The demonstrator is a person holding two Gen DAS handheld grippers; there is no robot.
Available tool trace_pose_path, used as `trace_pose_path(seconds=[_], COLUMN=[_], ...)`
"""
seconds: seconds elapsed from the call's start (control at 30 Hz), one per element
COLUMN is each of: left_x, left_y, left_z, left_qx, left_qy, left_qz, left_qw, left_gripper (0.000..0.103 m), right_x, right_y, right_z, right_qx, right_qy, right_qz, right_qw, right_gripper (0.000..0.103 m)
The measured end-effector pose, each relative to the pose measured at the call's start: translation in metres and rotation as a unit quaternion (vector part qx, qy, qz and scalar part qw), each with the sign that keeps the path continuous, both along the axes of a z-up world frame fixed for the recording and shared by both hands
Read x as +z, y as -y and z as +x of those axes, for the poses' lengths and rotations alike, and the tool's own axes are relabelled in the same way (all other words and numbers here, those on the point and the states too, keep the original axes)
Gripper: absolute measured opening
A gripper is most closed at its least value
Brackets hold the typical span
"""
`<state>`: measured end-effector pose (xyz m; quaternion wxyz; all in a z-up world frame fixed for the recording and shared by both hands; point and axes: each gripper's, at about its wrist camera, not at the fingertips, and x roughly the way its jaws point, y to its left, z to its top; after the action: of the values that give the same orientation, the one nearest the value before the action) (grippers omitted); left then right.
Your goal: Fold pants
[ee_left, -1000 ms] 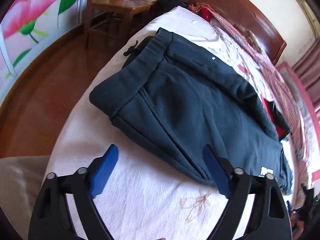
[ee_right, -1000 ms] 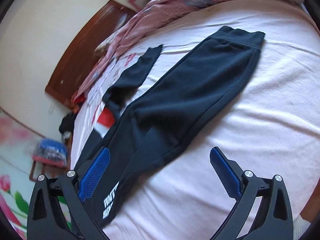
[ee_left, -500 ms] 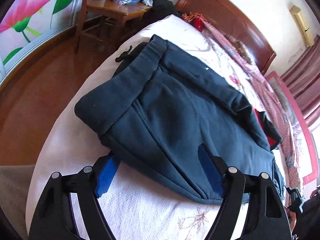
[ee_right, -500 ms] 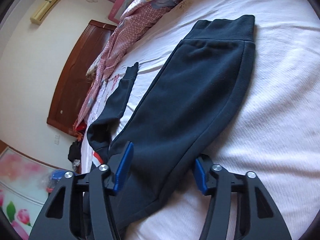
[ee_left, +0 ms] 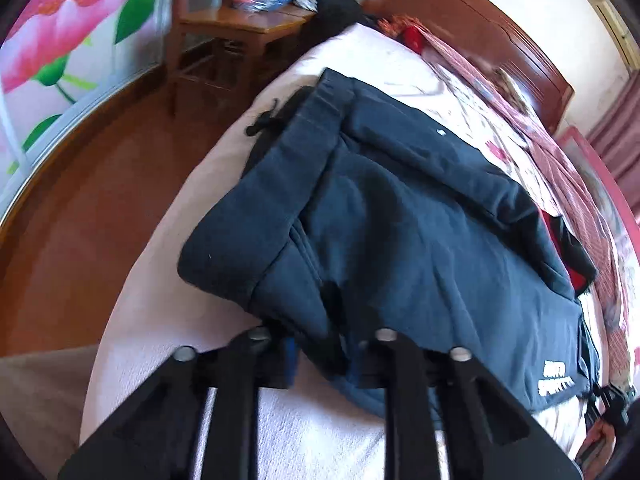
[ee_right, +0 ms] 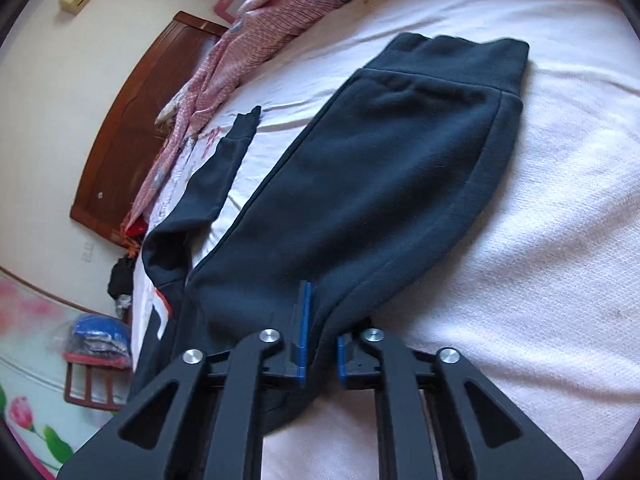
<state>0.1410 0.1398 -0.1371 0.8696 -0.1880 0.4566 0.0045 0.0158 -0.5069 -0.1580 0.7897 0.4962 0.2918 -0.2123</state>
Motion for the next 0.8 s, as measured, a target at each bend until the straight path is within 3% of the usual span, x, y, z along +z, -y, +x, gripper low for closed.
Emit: trace_pose_path(seconds=[0.43, 0.6, 0.8], left_x=[0.07, 0.066, 0.057], left_y=[-0.02, -0.047, -0.065], left_z=[-0.038, -0.061, -0.101], left_qx=[-0.024, -0.006, -0.006], left_qy=[0.059, 0.037, 0.017], left_qz=[-0.05, -0.08, -0.068], left_qw=[0.9967, 0.9961, 0.9975], left_gripper=[0.006, 0.006, 0.006], right_x=[0.064, 0.072, 0.058], right_y=[-0.005, -0.011, -0.023], right_z=[-0.002, -0.03, -0.072], right_qx=[0.042, 0.05, 0.071], right_qy=[0.004, 0.001, -0.027], right_qz=[-0.084, -0.085, -0.069], right_qw=[0.996, 0.995, 0.995], right_gripper=[0.005, 0.005, 0.005])
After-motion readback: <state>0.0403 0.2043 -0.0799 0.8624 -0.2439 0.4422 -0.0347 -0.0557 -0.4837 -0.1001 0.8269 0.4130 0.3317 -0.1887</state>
